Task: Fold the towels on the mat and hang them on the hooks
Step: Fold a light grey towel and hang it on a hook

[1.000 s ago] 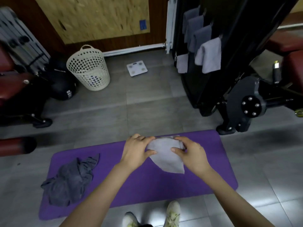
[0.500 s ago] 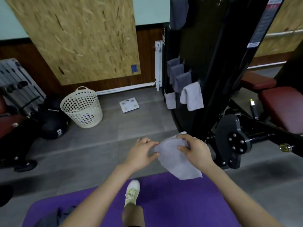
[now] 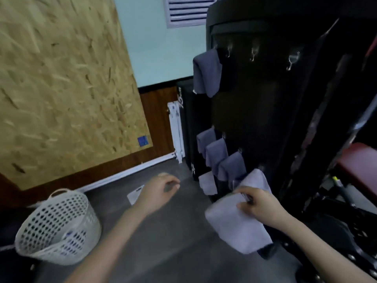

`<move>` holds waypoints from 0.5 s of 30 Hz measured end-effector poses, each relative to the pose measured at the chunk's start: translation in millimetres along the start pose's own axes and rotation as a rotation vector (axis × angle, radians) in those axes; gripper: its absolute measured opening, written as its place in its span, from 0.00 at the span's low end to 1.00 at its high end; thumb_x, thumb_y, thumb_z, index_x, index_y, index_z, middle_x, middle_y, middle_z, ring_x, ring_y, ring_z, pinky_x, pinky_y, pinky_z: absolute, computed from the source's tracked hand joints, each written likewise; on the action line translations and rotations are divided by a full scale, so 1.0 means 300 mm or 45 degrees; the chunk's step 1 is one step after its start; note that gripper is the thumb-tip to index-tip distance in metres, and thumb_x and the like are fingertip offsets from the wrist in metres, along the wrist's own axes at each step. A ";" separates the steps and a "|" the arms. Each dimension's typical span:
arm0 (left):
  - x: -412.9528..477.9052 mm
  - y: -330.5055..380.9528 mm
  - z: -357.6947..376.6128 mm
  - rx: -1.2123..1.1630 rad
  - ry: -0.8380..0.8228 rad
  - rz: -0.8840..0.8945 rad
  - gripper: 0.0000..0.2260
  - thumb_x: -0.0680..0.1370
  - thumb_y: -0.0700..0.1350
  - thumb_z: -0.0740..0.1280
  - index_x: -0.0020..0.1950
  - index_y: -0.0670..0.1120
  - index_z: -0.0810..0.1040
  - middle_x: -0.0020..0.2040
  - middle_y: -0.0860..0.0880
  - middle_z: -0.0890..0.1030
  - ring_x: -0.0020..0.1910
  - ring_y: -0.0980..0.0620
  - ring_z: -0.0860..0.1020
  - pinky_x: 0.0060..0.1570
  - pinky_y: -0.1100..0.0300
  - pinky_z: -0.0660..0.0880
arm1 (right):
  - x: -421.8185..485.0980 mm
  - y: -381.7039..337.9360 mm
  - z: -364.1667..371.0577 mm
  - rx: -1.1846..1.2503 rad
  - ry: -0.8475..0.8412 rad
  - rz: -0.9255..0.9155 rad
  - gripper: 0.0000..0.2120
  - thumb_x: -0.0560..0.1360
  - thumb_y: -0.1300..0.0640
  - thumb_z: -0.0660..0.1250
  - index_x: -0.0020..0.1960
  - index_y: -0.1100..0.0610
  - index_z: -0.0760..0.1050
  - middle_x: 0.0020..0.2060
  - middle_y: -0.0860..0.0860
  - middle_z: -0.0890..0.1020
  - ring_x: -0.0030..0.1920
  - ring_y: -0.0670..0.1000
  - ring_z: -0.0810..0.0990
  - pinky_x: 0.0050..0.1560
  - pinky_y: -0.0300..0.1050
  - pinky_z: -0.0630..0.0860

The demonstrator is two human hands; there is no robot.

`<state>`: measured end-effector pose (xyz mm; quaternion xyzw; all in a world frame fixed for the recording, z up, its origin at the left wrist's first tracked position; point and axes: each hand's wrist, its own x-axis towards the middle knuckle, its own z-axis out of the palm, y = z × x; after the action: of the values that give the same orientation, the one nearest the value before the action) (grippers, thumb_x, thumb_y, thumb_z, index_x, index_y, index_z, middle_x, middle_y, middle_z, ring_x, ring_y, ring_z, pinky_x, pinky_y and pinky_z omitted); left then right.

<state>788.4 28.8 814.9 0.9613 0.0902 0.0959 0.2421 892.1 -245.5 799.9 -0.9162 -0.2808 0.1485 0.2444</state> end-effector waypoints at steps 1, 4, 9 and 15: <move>0.095 -0.030 -0.029 0.002 -0.013 0.047 0.07 0.76 0.45 0.66 0.51 0.47 0.81 0.46 0.54 0.78 0.48 0.56 0.77 0.46 0.71 0.68 | 0.074 -0.036 -0.032 0.029 0.009 0.001 0.17 0.76 0.55 0.66 0.64 0.46 0.72 0.50 0.50 0.82 0.52 0.51 0.79 0.53 0.48 0.74; 0.373 -0.072 -0.092 -0.074 -0.015 0.167 0.06 0.76 0.44 0.66 0.51 0.47 0.82 0.47 0.52 0.80 0.48 0.55 0.77 0.48 0.64 0.71 | 0.292 -0.130 -0.144 0.084 0.076 -0.056 0.18 0.75 0.58 0.67 0.64 0.48 0.73 0.57 0.46 0.80 0.58 0.47 0.77 0.57 0.42 0.71; 0.755 -0.053 -0.128 -0.243 -0.008 0.295 0.07 0.77 0.45 0.66 0.53 0.49 0.81 0.47 0.57 0.77 0.47 0.60 0.75 0.46 0.72 0.70 | 0.603 -0.218 -0.327 0.101 0.130 -0.166 0.21 0.73 0.60 0.67 0.64 0.47 0.70 0.53 0.46 0.81 0.52 0.46 0.78 0.55 0.46 0.74; 1.091 0.071 -0.149 -0.693 -0.153 0.354 0.12 0.80 0.45 0.60 0.62 0.50 0.75 0.58 0.56 0.77 0.58 0.63 0.73 0.58 0.73 0.68 | 0.886 -0.249 -0.521 0.426 0.122 -0.245 0.18 0.67 0.57 0.70 0.51 0.47 0.66 0.39 0.51 0.80 0.38 0.48 0.76 0.42 0.51 0.75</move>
<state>1097.0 102.4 909.9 0.8682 -0.0855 0.0916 0.4802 1135.2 -92.5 934.4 -0.8377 -0.3264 0.1255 0.4195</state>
